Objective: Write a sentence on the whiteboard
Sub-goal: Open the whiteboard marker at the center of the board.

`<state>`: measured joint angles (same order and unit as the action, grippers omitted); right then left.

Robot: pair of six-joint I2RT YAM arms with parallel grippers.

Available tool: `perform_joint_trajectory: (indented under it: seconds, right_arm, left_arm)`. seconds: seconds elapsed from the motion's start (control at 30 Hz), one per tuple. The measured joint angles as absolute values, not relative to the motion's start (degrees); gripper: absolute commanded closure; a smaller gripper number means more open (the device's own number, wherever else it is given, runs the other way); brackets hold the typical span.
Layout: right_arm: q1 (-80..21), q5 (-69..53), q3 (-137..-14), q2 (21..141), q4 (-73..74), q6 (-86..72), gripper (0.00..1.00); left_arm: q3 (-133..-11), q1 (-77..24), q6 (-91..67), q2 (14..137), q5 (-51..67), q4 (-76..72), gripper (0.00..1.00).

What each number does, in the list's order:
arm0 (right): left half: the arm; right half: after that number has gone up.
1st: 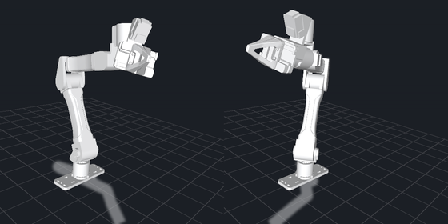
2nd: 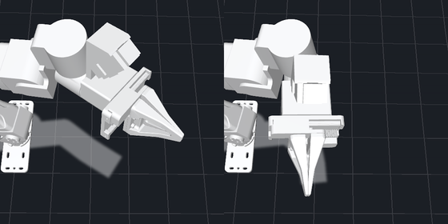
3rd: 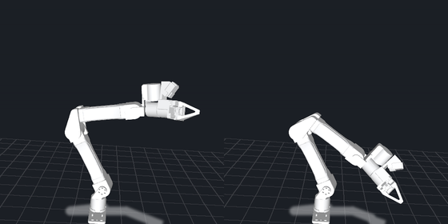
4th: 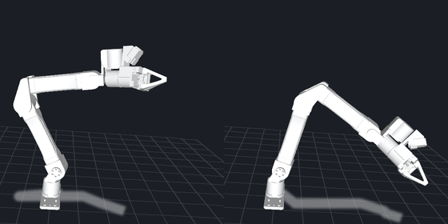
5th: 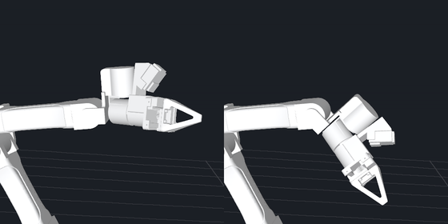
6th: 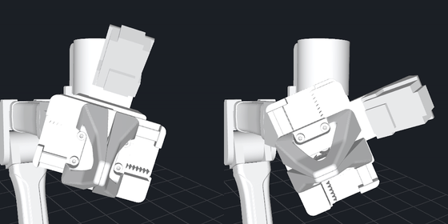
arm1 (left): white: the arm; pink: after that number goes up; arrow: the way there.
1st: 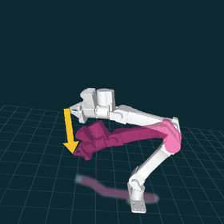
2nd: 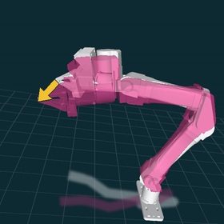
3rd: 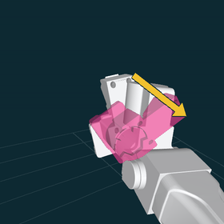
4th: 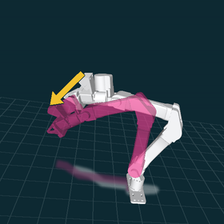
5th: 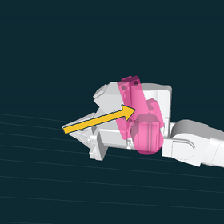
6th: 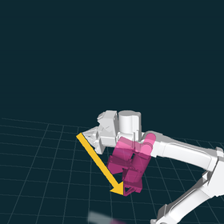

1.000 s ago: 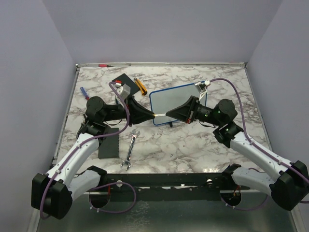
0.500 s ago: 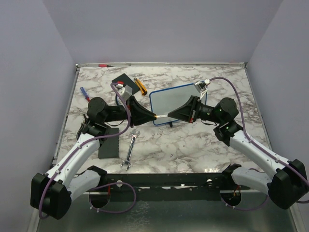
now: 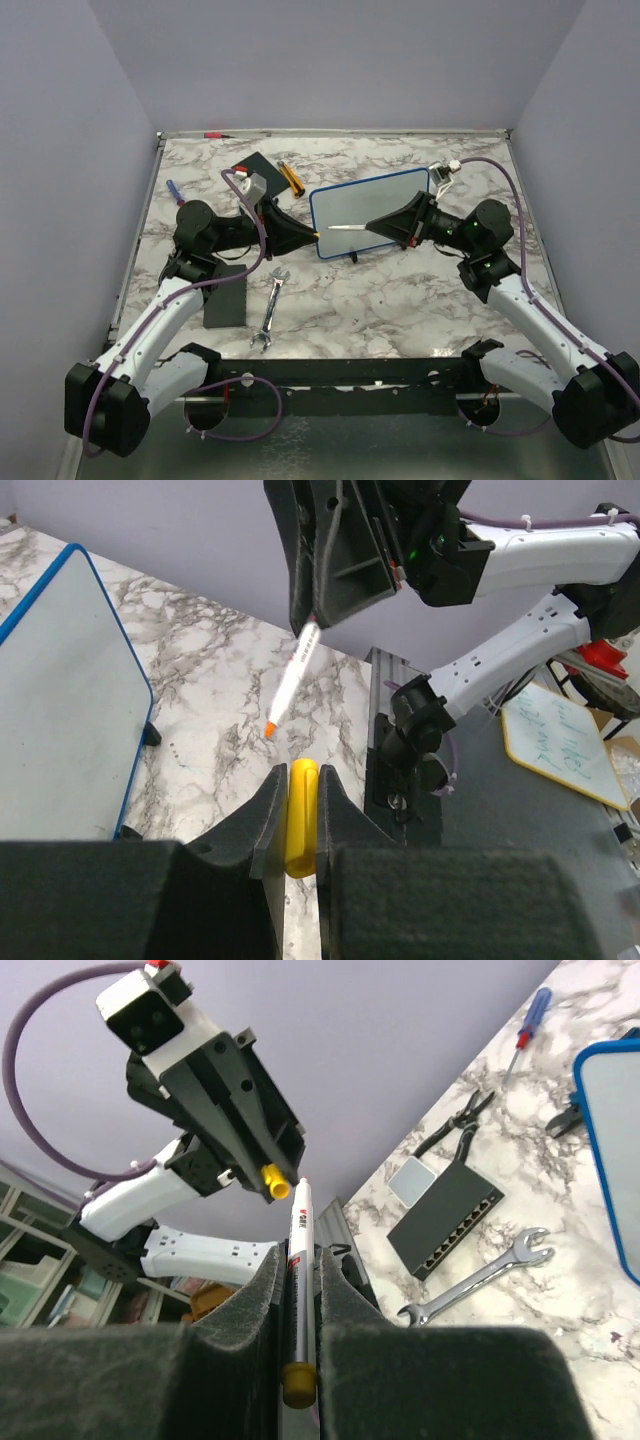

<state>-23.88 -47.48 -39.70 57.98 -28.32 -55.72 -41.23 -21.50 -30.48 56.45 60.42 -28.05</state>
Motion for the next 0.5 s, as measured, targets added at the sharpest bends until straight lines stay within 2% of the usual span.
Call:
perform_joint_trajectory:
  seconds: [0.5]
  right_arm:
    - [-20.08,-47.00,-39.70,54.98,-20.27,-51.18,1.00]
  left_arm:
    - [-41.21,-20.91,-30.24,55.61,60.34,-28.12,1.00]
